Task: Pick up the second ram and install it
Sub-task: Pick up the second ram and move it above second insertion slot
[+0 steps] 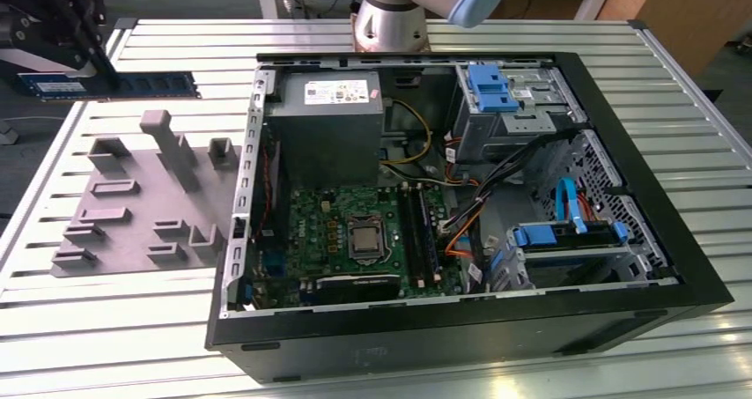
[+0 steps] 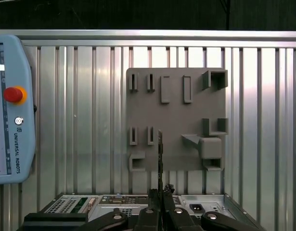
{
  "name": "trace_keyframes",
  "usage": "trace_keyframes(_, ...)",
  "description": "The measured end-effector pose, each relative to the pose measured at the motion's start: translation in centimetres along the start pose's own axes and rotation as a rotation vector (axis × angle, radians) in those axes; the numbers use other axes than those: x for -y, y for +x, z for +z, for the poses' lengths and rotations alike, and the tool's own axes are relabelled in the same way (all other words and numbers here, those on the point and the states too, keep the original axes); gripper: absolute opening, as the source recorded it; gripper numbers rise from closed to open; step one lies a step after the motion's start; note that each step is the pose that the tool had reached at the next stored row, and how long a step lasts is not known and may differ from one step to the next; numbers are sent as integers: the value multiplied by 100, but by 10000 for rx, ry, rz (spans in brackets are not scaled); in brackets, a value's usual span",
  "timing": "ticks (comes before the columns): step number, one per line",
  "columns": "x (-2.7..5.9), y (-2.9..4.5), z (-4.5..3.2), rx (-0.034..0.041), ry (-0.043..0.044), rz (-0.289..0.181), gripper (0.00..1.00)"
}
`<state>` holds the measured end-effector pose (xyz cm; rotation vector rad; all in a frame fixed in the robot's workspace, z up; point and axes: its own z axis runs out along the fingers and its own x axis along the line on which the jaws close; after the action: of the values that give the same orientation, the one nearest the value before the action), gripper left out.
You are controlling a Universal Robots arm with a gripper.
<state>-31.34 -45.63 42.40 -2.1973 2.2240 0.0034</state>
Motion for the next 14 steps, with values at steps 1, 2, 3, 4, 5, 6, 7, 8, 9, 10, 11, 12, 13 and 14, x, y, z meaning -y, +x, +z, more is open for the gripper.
trace_keyframes(1,17,0,0,0,0,0,14)
trace_keyframes(2,39,0,0,0,0,0,14)
trace_keyframes(3,65,0,1,0,0,0,14)
trace_keyframes(4,93,-1,1,0,0,0,14)
trace_keyframes(5,121,-1,1,0,0,0,14)
trace_keyframes(6,147,-2,2,1,0,0,14)
trace_keyframes(7,174,-2,2,0,0,1,14)
trace_keyframes(8,201,-3,2,0,0,1,14)
trace_keyframes(9,225,-3,3,1,1,0,14)
trace_keyframes(10,242,-3,3,1,0,0,14)
trace_keyframes(11,260,-3,3,0,0,0,14)
trace_keyframes(12,277,-3,2,0,0,0,14)
trace_keyframes(13,294,-3,3,0,-1,0,14)
trace_keyframes(14,311,-4,3,0,0,-1,14)
